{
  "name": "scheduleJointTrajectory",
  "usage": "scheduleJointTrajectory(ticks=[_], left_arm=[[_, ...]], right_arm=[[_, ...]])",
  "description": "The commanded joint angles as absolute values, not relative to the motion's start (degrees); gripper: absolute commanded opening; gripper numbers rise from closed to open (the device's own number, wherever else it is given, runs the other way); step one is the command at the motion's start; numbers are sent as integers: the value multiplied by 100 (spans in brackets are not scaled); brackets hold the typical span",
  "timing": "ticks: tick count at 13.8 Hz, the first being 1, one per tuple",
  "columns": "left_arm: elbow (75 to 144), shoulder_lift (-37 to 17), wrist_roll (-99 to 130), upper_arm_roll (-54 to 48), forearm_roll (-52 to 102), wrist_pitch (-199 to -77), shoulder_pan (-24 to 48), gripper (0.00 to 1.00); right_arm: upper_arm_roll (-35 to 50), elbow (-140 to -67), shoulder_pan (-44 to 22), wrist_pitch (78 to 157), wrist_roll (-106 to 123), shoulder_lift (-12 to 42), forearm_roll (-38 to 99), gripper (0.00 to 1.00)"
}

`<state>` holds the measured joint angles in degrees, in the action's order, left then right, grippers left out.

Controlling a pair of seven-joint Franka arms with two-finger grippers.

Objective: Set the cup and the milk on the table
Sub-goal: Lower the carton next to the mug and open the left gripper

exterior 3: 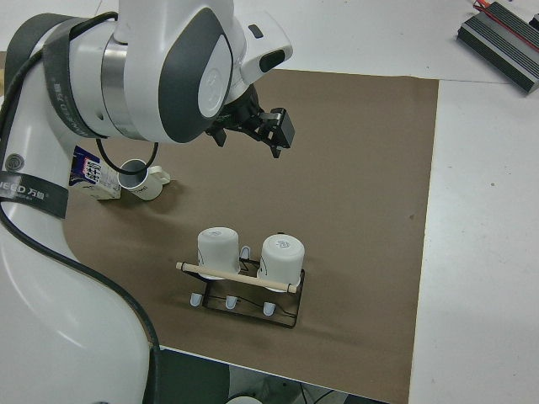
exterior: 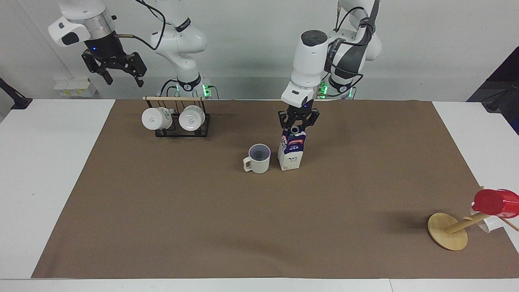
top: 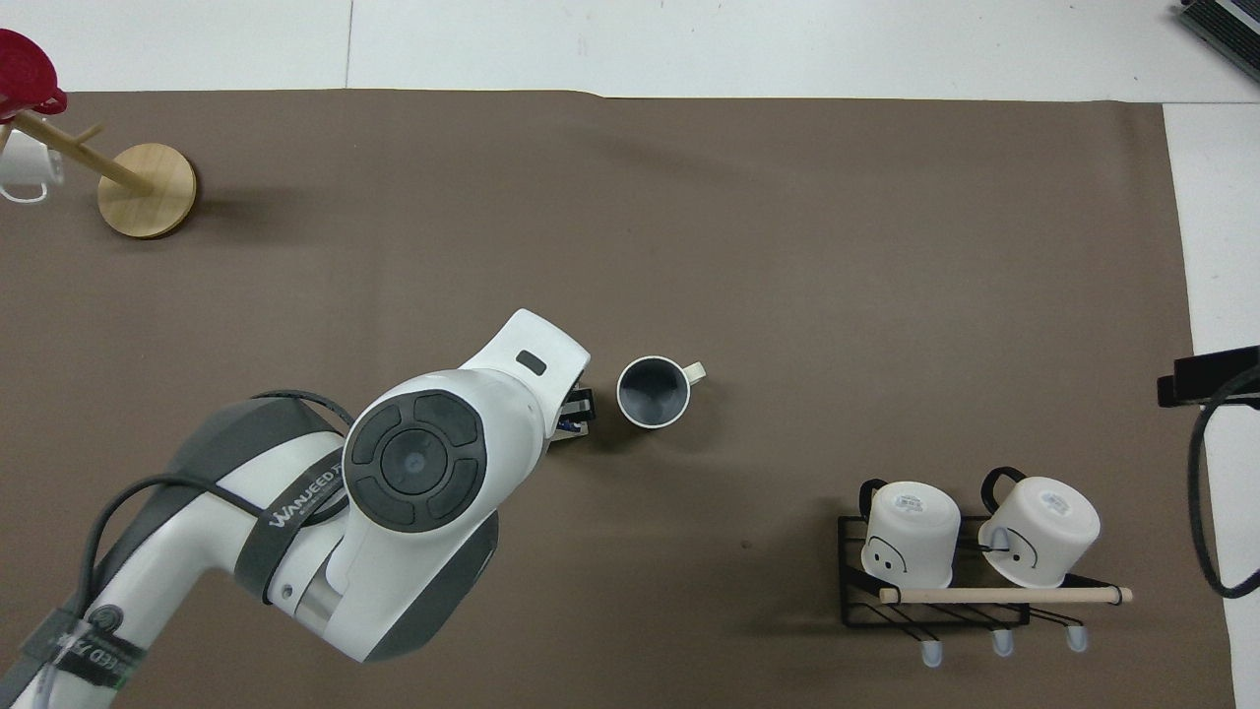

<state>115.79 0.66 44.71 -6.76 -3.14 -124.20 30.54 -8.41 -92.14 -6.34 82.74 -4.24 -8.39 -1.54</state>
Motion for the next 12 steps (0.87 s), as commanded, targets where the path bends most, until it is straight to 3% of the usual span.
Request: scheduleJointTrajectory(ticks=[1, 4, 6, 9, 12], left_arm=[[11461, 9, 4623, -580, -466, -12375, 3190, 100], [11120, 114, 4553, -589, -440, -11860, 3164, 100], [10707, 175, 4518, -589, -404, -11061, 3138, 100], [10644, 745, 4073, -466, -404, -10198, 3016, 100], [10635, 1203, 2694, -422, -387, -9538, 2384, 100]], right_arm=[[-826, -9413, -598, 8420, -246, -993, -79, 100], [-826, -9352, -589, 8508, -255, -923, -132, 100], [-826, -8941, -537, 8298, -272, -643, -45, 100], [-870, -8763, -492, 8155, -308, -492, 158, 100], [-914, -8894, -291, 8262, -281, -545, 193, 100]])
